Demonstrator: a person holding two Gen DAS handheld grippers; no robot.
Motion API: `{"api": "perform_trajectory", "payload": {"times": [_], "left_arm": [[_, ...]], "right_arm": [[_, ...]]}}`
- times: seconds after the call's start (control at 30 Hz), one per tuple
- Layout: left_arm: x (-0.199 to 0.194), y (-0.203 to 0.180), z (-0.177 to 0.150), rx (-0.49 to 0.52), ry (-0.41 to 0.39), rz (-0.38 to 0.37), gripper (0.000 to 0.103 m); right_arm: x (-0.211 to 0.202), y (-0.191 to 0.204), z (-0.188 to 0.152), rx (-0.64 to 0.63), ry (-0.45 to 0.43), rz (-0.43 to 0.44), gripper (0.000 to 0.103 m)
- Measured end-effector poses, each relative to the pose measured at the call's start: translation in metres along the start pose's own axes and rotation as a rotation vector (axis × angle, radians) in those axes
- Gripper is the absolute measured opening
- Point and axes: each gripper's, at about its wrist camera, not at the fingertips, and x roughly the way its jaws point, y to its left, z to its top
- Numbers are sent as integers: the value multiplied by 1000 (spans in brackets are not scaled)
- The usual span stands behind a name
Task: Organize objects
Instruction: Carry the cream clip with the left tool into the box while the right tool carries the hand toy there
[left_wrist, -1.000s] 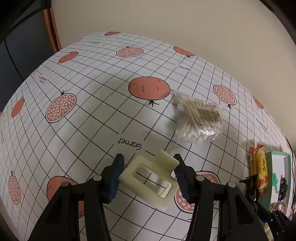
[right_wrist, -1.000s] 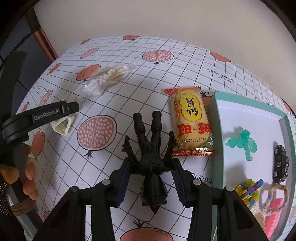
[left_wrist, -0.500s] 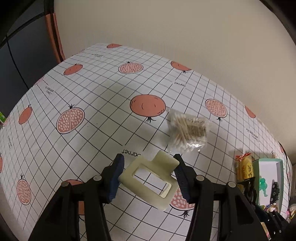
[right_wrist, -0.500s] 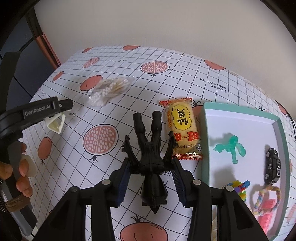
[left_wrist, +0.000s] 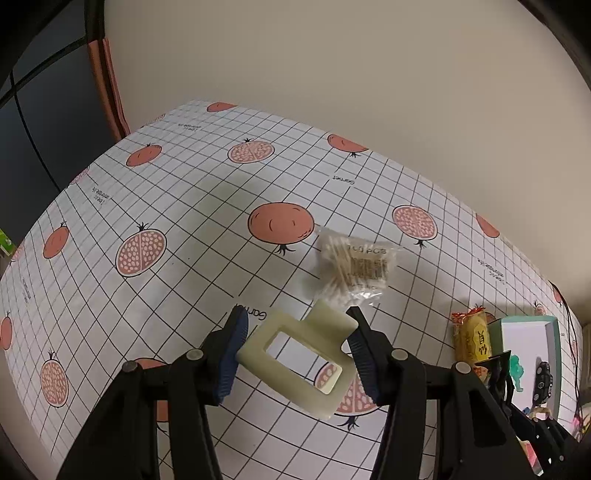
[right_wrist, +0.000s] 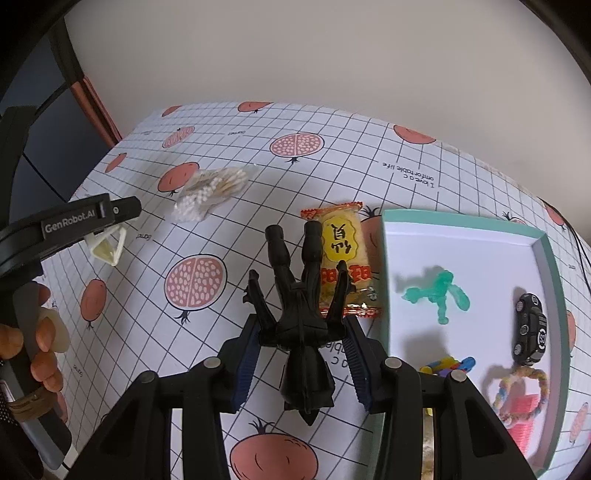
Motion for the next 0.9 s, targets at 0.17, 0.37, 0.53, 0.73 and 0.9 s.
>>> {"api": "perform_trajectory", "payload": {"times": [0.17, 0.37, 0.53, 0.73, 0.9], "left_arm": [[-7, -10, 0, 9, -11, -8, 56], [-16, -25, -2, 18, -20, -27, 56], [-27, -45, -5, 41, -42, -47, 56], [-35, -77, -10, 93, -58, -78, 56], [-41, -103, -19, 137, -62, -103, 56]], "right_arm": [[-8, -10, -1, 12, -9, -4, 47], [-19, -23, -2, 32, -27, -8, 47], [-29, -38, -3, 56, -44, -11, 47], [-43, -67, -7, 103, -63, -26, 47], [-52, -97, -14, 158, -73, -41, 47]]}}
